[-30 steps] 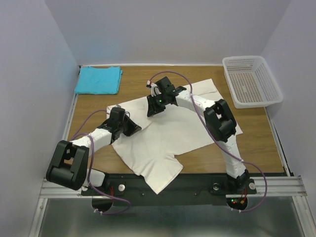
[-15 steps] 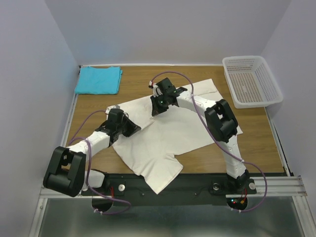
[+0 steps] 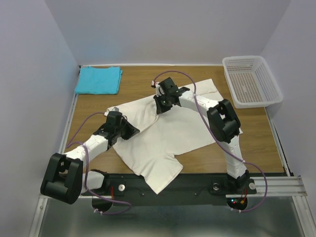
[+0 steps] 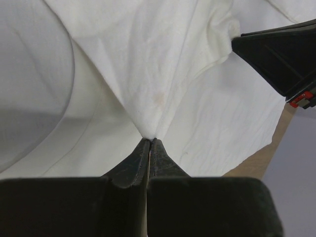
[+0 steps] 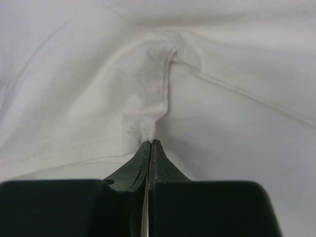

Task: Fold and stack the t-shirts
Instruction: Fold the tshirt

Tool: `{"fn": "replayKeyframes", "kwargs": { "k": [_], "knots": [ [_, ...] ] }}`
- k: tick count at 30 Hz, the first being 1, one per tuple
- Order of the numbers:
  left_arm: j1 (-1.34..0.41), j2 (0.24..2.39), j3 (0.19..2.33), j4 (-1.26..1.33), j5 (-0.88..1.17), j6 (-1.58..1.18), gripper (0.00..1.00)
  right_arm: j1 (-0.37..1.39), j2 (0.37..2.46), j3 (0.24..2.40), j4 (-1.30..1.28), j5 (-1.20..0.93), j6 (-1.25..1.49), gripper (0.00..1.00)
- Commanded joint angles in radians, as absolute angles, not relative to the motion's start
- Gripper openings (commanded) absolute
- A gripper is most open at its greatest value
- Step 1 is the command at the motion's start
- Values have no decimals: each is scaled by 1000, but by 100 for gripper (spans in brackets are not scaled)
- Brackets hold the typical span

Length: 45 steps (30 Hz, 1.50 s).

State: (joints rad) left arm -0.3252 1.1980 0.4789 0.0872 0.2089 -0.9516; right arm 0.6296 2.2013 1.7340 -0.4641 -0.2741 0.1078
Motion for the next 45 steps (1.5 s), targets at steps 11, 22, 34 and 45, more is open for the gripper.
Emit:
{"fn": "replayKeyframes", "kwargs": {
  "k": [11, 22, 34, 45],
  "knots": [
    [-314, 1255, 483, 104, 202, -917, 0, 595, 2125, 1720, -475, -296, -20, 3],
    [-307, 1304, 514, 117, 196, -890, 0, 595, 2077, 1657, -520, -416, -90, 2],
    [-284, 1243, 534, 68, 242, -798, 44, 592, 2076, 1692, -532, -348, -107, 49],
    [-92, 841, 546, -46, 100, -652, 85, 416, 1758, 1548, -586, -645, -444, 66]
  ]
}}
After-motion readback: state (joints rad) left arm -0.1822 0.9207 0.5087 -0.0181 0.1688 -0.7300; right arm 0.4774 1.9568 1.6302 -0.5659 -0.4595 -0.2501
